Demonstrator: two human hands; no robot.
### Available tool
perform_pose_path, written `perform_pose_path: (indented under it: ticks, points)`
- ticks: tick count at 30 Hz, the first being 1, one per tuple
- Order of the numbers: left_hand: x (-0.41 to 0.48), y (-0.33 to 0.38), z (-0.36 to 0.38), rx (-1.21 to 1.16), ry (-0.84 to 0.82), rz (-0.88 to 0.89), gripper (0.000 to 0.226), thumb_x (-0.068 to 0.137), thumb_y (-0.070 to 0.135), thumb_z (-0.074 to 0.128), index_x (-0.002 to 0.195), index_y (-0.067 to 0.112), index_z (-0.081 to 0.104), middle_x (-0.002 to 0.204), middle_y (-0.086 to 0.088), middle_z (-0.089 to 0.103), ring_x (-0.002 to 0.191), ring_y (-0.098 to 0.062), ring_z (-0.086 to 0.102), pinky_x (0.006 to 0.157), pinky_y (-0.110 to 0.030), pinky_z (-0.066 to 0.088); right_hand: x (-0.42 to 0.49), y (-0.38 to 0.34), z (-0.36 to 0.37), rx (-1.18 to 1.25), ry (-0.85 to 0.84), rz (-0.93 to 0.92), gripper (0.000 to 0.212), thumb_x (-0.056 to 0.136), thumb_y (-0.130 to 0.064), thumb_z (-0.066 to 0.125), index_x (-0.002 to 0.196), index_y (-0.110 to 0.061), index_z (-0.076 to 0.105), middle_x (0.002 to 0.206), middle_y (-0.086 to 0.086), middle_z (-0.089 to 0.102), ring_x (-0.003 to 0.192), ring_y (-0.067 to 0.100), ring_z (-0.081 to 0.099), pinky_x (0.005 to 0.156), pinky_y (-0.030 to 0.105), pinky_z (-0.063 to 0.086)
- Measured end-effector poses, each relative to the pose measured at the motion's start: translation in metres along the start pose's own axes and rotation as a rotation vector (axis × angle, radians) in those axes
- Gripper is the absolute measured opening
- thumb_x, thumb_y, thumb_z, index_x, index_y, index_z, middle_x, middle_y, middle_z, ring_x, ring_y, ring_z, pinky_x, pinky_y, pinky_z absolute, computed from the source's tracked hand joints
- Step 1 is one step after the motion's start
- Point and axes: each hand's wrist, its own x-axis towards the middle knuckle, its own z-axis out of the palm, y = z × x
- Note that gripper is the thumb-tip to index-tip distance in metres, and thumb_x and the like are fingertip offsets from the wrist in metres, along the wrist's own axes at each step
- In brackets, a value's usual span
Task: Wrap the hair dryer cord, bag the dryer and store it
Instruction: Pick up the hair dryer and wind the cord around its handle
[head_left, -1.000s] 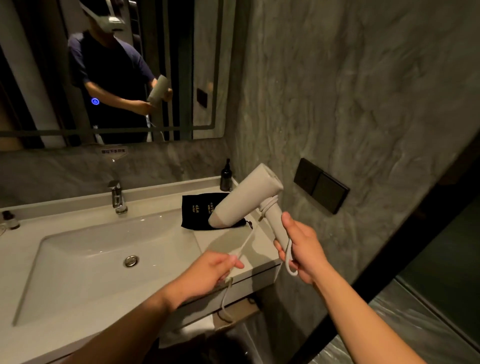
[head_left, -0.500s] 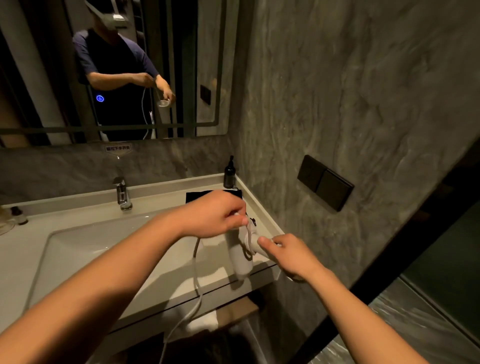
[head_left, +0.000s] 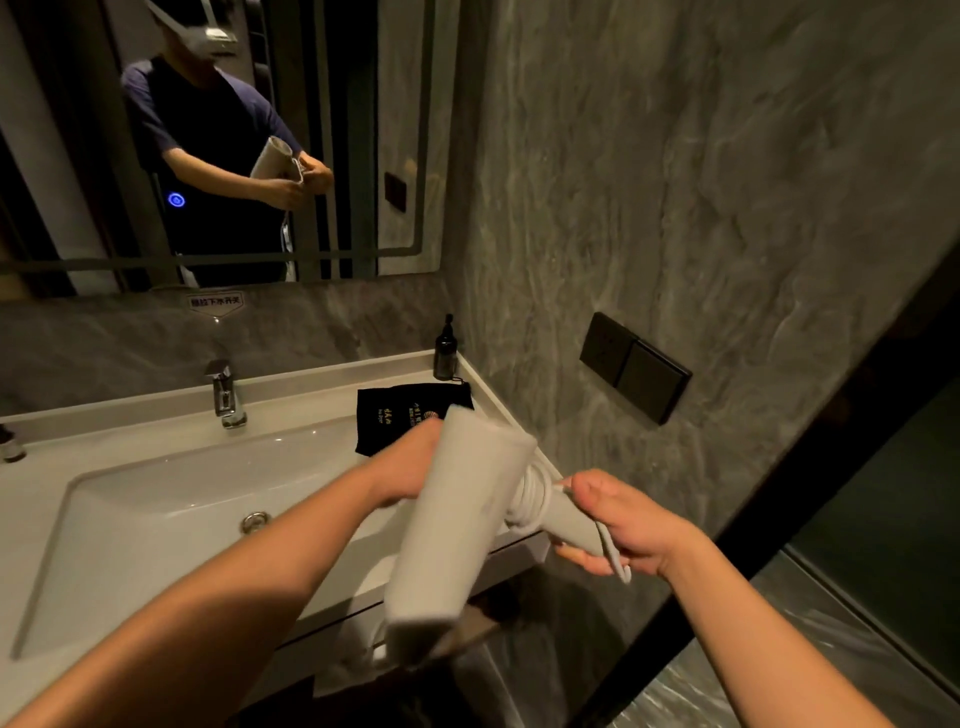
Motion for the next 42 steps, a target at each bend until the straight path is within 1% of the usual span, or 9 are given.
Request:
perform_pose_path:
  ticks: [6,9,15,20,25,35,38,40,42]
  points:
    - [-0.020,-0.017,0.063,0.031,-0.067,-0.151,0.044,0.098,0.054,0.046,0.088,0.024,0.077,0.050,0.019,0.051,0.046,0.003,0.045,0.049,-0.011,0.033,0.011,0.003,0.006,0.115,0.401,-0.072,0.061,0.086,-0.072,0.067,0.099,-0.013,0.077,0.064,0.019,0.060,0.031,0.013,0.045,0.027,0.016,0.029]
    - [-0.030,-0.024,0.070,0.070,-0.042,-0.053,0.034,0.103,0.039,0.045,0.101,0.023,0.075,0.046,0.021,0.051,0.046,0.008,0.047,0.053,-0.005,0.037,0.021,0.011,0.008,0.050,0.689,-0.065,0.059,0.084,-0.073,0.066,0.092,-0.015,0.076,0.063,0.017,0.062,0.038,0.022,0.051,0.030,0.018,0.032]
    - [-0.033,-0.005,0.045,0.580,-0.025,0.122,0.034,0.097,0.037,0.053,0.076,0.014,0.066,0.061,0.009,0.052,0.056,-0.003,0.046,0.060,-0.030,0.036,0.033,0.029,-0.007,-0.403,1.020,0.076,0.060,0.088,-0.071,0.058,0.069,-0.014,0.053,0.049,-0.006,0.049,0.043,0.011,0.044,0.046,0.027,0.033]
    - [-0.017,0.050,0.007,0.996,-0.028,0.190,0.028,0.087,0.051,0.061,0.070,0.030,0.054,0.065,0.011,0.054,0.069,-0.016,0.059,0.059,-0.034,0.049,0.037,0.047,-0.008,-0.831,0.872,0.186,0.058,0.086,-0.074,0.057,0.063,-0.022,0.047,0.055,-0.006,0.047,0.052,0.013,0.045,0.049,0.032,0.032]
    - [0.006,0.088,-0.024,1.082,-0.078,0.237,0.029,0.080,0.047,0.071,0.066,0.029,0.054,0.060,0.009,0.053,0.062,-0.014,0.054,0.058,-0.035,0.049,0.035,0.028,-0.003,-0.712,0.561,0.222,0.059,0.086,-0.070,0.067,0.066,-0.018,0.047,0.051,0.000,0.041,0.042,0.013,0.039,0.046,0.027,0.029]
    - [0.047,0.048,-0.028,0.415,-0.309,0.128,0.021,0.074,0.039,0.080,0.076,0.020,0.073,0.065,0.006,0.062,0.061,0.001,0.052,0.059,-0.014,0.040,0.013,-0.011,-0.001,-0.212,-0.140,0.193,0.066,0.094,-0.054,0.070,0.107,0.010,0.058,0.066,0.012,0.060,0.039,0.014,0.049,0.031,0.017,0.033]
    - [0.037,-0.004,-0.017,0.128,-0.260,0.031,0.015,0.083,0.001,0.072,0.092,0.013,0.070,0.082,0.004,0.062,0.081,0.001,0.059,0.071,-0.017,0.047,0.008,-0.004,-0.006,0.058,-0.161,0.018,0.053,0.097,-0.040,0.071,0.121,0.006,0.059,0.068,0.012,0.063,0.044,0.015,0.053,0.033,0.014,0.035]
    - [0.021,-0.032,0.002,-0.108,-0.171,-0.120,0.018,0.094,0.008,0.061,0.111,0.010,0.065,0.088,0.007,0.058,0.090,-0.010,0.058,0.072,-0.016,0.047,0.006,0.000,-0.008,0.158,-0.054,-0.052,0.047,0.094,-0.036,0.077,0.124,-0.003,0.063,0.069,0.013,0.060,0.058,0.021,0.048,0.034,0.020,0.027]
    - [0.001,-0.044,0.027,-0.099,-0.188,-0.142,0.025,0.098,0.036,0.056,0.103,0.018,0.073,0.069,0.016,0.052,0.065,-0.002,0.050,0.058,-0.013,0.040,0.005,0.003,-0.011,0.184,0.090,-0.111,0.050,0.090,-0.040,0.080,0.124,-0.006,0.066,0.068,0.015,0.057,0.049,0.018,0.048,0.032,0.021,0.025]
